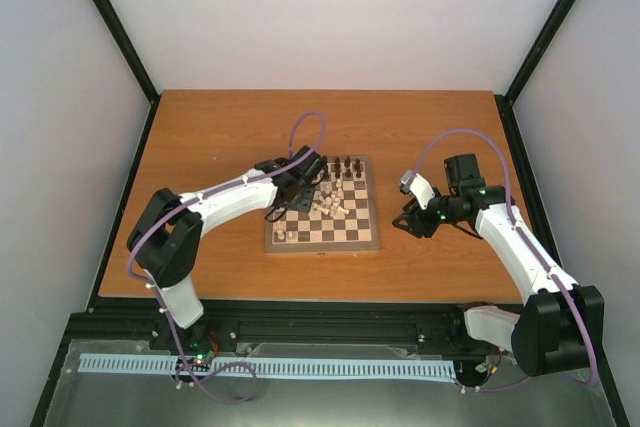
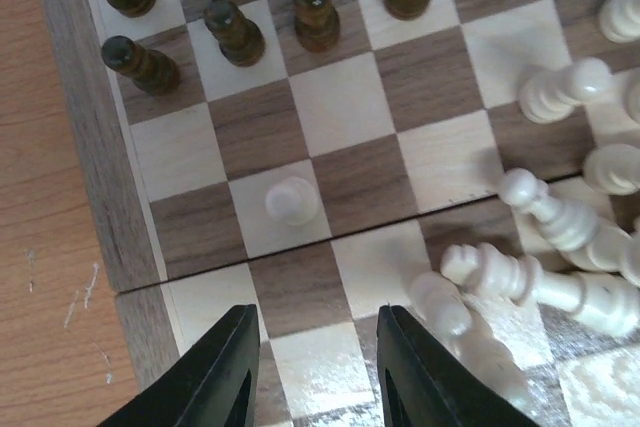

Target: Set up the chess pieces on the board

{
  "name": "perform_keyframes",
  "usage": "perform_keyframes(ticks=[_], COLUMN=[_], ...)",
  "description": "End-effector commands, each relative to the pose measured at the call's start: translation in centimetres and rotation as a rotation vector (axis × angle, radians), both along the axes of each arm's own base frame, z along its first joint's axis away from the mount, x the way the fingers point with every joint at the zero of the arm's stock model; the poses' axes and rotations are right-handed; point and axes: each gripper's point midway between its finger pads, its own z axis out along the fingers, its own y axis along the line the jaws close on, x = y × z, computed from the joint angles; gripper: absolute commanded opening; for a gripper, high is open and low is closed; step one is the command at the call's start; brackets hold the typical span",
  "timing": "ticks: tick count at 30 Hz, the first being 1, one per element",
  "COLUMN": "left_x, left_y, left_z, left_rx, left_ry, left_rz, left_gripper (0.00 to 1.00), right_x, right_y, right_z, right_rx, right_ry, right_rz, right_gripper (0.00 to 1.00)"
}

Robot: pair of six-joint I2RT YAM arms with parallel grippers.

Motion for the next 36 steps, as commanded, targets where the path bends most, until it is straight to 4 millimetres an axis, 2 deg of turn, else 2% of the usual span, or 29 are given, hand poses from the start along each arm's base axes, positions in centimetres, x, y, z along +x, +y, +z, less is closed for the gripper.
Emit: perform_keyframes(ticks=[1,7,14,24,30,36], left_x=[2.9,4.2,4.9,5.0,3.2,-1.1], left_y=[0.0,-0.6,-0.9,-0.7,0.0,0.9], left_z=[1.2,-0.3,-1.4,-1.1,0.9,1.6], left_rx=[-0.027,-0.039,-0.022,-0.009,-0.038,-0.052], left_ry=[-0.057,-0.028,-0.007,-0.013,-0.026,0.015], left_rz=[0.046,0.042,0.038,0.041,0.033,-0.009], left_gripper=[0.34,0.32,0.22,0.10,0.09,0.09], right_x=[-0.6,-0.6,-0.7,-0.8,-0.8,-0.8], right_y=[0.3,0.4,0.4,0.5,0.5,0.4], right_z=[-0.2,-0.3,-0.5,-0.4,-0.3,-0.2], right_rx=[0.007,0.007,0.007,0.009,0.010,0.009], right_ry=[0.007,0.014,0.023,0.022,0.015,0.013], right_rz=[0.029,0.034,0.039,0.044,0.044,0.043], right_gripper=[0.52,0.52,0.52,0.52,0.52,0.52])
